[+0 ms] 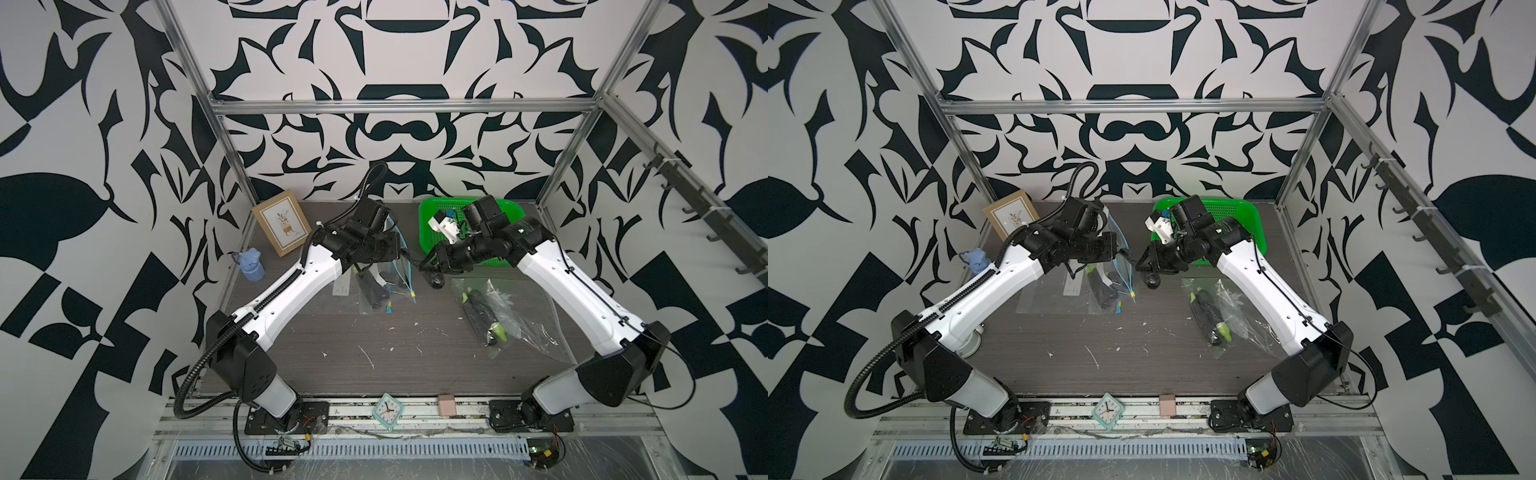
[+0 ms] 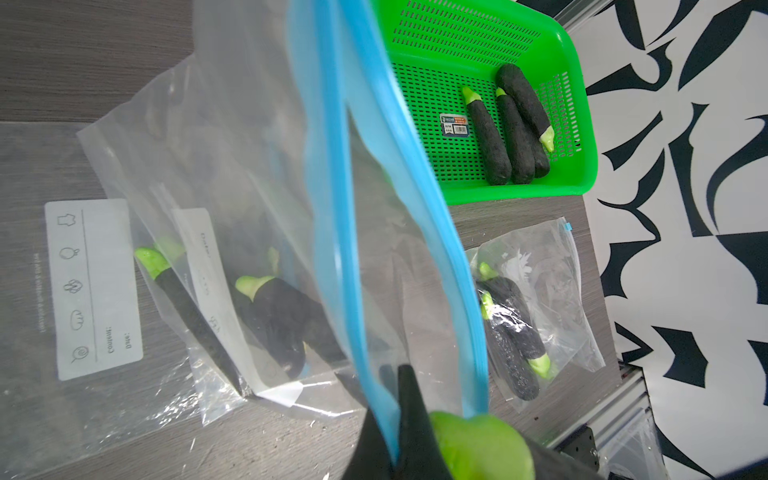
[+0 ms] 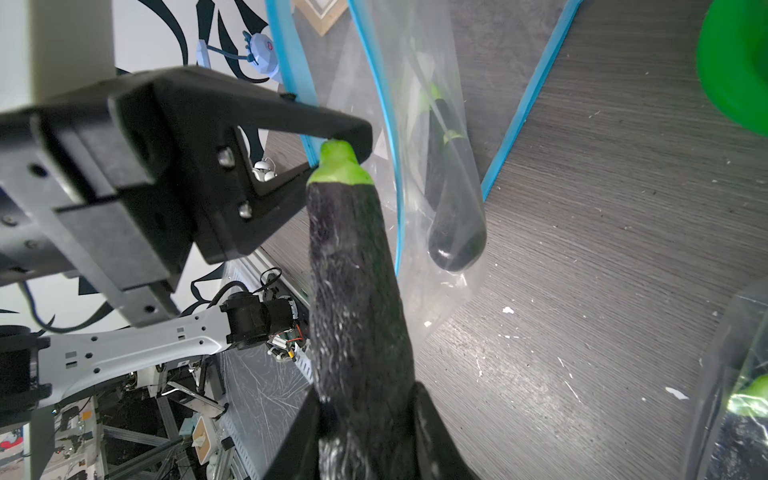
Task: Place the eggplant in a zip-top bag and seal the zipper
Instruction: Place the eggplant in the zipper food storage bag.
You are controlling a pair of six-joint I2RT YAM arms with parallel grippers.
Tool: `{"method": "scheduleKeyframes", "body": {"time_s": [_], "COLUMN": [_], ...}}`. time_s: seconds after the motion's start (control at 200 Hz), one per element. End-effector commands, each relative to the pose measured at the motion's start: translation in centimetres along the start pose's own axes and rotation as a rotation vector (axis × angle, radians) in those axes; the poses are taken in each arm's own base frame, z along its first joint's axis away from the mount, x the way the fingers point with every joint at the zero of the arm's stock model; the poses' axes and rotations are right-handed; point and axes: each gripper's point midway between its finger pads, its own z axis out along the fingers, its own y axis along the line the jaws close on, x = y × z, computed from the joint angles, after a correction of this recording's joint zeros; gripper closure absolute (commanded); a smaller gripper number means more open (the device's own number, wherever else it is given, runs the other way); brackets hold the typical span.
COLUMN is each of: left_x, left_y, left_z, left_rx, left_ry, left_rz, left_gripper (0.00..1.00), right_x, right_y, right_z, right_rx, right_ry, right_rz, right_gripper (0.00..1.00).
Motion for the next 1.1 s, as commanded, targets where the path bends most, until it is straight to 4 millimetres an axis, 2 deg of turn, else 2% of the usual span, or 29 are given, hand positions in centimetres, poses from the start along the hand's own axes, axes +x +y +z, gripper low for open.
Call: {"method": "scheduleKeyframes", "body": {"time_s": [0.0, 0.595, 0.735, 0.835, 1.095], "left_x": [1.0, 0.2, 0.0, -0.2, -0.2], "left_y": [-2.4, -2.3, -2.3, -2.4, -2.7], "left_z": [-1.1, -0.6, -0.4, -0.4, -0.8], "left_rx": [0.091, 0.06, 0.056, 0.054, 0.068], "left_ry": [0.028, 0.026, 0.029, 0.03, 0.023], "left_rz": [0.035, 0.046, 0.046, 0.05, 0.048], "left_gripper": [1.0, 1.0, 1.0, 1.0, 1.0], "right_x": [-1.4, 0.9, 1.5, 1.6, 0.8], "right_y": [-2.2, -0.2, -0.3, 0.4, -0.7], "right_z": [-0.2, -3.8, -3.9, -4.5, -1.9], "right_rx": [0.114, 0.073, 0.071, 0.053, 0.058], "right_ry": [-0.073, -0.106, -0.1, -0.116, -0.076], "right_rz": [0.01, -0.005, 0.001, 0.001, 0.014], "right_gripper": [0.86, 0.87, 0.87, 0.87, 0.87]}}
